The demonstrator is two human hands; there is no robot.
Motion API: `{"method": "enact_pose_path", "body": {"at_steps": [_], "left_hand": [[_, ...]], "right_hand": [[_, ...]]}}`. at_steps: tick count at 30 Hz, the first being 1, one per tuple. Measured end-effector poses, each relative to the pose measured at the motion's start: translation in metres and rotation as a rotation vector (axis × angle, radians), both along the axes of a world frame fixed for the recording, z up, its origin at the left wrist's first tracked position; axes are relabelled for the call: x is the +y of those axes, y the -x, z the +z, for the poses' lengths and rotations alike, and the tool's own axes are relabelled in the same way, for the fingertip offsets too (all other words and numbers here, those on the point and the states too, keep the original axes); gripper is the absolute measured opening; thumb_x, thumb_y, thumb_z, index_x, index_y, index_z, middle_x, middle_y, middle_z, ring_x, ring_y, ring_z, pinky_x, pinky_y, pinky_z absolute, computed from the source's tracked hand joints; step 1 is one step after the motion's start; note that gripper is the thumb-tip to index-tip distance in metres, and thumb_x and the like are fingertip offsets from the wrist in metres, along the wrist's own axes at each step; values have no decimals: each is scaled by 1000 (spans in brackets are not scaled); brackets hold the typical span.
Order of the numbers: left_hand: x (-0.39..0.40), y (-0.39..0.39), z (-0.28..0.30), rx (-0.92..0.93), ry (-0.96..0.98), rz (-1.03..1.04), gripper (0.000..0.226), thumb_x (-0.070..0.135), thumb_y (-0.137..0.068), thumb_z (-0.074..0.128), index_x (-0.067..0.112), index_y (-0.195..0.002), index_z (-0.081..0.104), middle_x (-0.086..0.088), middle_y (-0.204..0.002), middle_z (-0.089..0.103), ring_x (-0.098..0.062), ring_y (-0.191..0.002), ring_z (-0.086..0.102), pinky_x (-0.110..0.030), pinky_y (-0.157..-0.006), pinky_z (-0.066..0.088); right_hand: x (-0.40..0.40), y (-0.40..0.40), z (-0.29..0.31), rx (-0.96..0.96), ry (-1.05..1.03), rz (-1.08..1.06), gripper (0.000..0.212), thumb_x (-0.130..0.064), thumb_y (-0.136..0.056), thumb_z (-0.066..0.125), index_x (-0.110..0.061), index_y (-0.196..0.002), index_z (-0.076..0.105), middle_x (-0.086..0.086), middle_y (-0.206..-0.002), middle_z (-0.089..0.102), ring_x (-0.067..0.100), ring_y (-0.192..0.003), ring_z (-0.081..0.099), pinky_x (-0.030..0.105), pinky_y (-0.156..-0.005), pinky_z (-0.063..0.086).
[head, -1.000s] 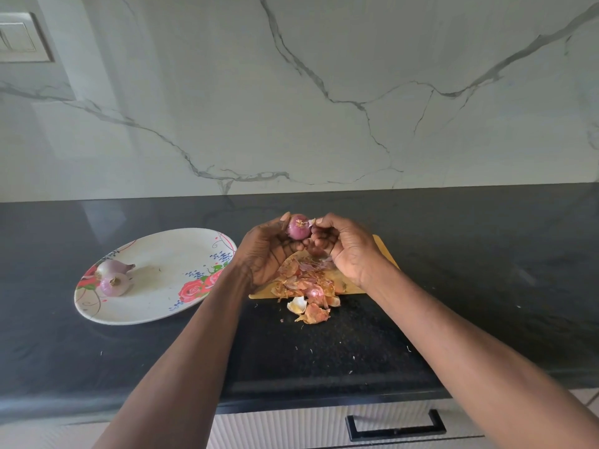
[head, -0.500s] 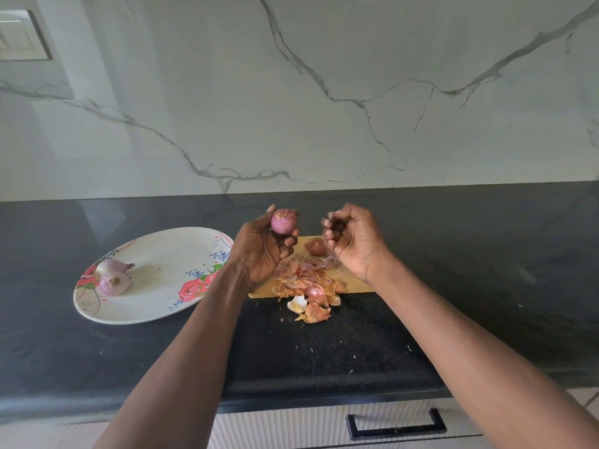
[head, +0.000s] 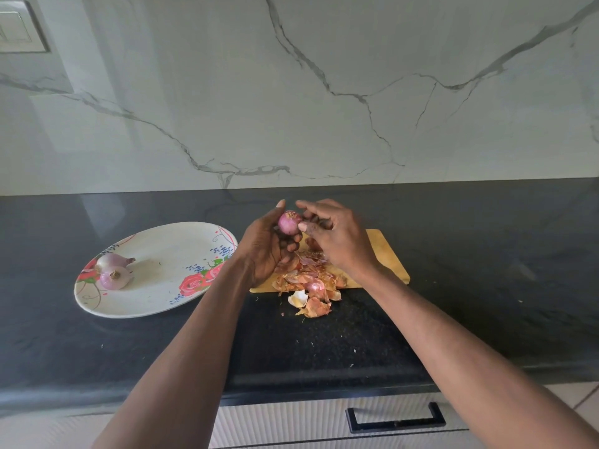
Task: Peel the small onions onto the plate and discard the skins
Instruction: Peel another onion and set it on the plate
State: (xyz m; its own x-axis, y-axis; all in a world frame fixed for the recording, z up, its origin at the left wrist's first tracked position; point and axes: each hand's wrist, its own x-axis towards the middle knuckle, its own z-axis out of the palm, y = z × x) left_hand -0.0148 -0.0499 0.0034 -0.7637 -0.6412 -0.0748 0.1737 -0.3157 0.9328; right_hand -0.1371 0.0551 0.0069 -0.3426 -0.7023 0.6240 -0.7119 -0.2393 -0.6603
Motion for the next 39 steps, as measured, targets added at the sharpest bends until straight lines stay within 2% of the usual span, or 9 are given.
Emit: {"method": "enact_pose_path", "body": {"at_steps": [2,5,13,18,24,28,33,37,39], "left_hand": [[1,1,0,-61,28,24,52,57,-96,54,8,-84,61,-6,-65,55,-14,-48,47,-22,-37,33],[3,1,0,-134,70,70,58,65,-92,56,11,-71,60,-4,-62,53,-15,-47,44,-23,-39,30],[4,-1,1,-131,99,51,69,74,-90,49,8,-70,60,-7,-61,54,-17,-45,46,-23,-38,31],[3,0,2,-89,94,2,54,54,-98,53,3,-82,62,-12,-69,56,-19,-46,51,-23,-36,39],[2,-1,2,-24,10,-24,54,51,-102,46,3,-86,67,-6,-65,53,-13,-44,45,-21,-34,34],[0,-3,2,48,-35,-62,49,48,-103,42,3,-100,60,-4,-64,49,-12,-42,42,-21,-32,30],[-1,-5,4,108,-52,-61,46,46,-100,45,3,-105,60,-4,-63,47,-13,-40,41,-20,-33,27],[0,-5,6,101,-22,-39,42,46,-95,51,5,-90,56,-6,-65,47,-13,-43,39,-22,-36,25],[0,-5,6,99,-6,-32,42,47,-92,55,6,-85,59,-6,-65,47,-13,-43,39,-23,-37,25]], "right_hand": [[-1,1,-1,28,-3,12,37,-8,-88,73,-14,-124,70,-5,-100,62,-5,-88,57,6,-75,46],[-2,3,-2,37,-6,19,30,-8,-87,75,-12,-117,74,-2,-99,66,6,-89,61,10,-75,47],[-3,2,-4,8,63,-16,6,-6,-87,74,-8,-92,76,-5,-89,68,8,-82,64,26,-71,57],[-2,1,-4,63,67,-78,5,-4,-92,67,-6,-92,72,-5,-88,65,-2,-79,58,11,-68,47],[-2,-3,-4,91,65,-80,6,-2,-95,62,-4,-92,66,0,-90,64,10,-81,60,17,-67,50],[-1,-3,-2,-67,-10,-66,8,-9,-100,58,-13,-95,62,4,-92,67,18,-77,69,26,-62,57],[0,-1,0,-106,-22,-125,12,-4,-95,61,-15,-95,65,-4,-86,66,9,-78,64,14,-63,52],[1,-1,-2,-119,1,-100,8,-6,-90,69,-10,-93,75,-3,-85,71,15,-76,70,33,-70,61],[2,-2,-1,-172,2,-71,16,-7,-90,70,-9,-105,76,-1,-92,74,16,-79,72,36,-73,62]]}}
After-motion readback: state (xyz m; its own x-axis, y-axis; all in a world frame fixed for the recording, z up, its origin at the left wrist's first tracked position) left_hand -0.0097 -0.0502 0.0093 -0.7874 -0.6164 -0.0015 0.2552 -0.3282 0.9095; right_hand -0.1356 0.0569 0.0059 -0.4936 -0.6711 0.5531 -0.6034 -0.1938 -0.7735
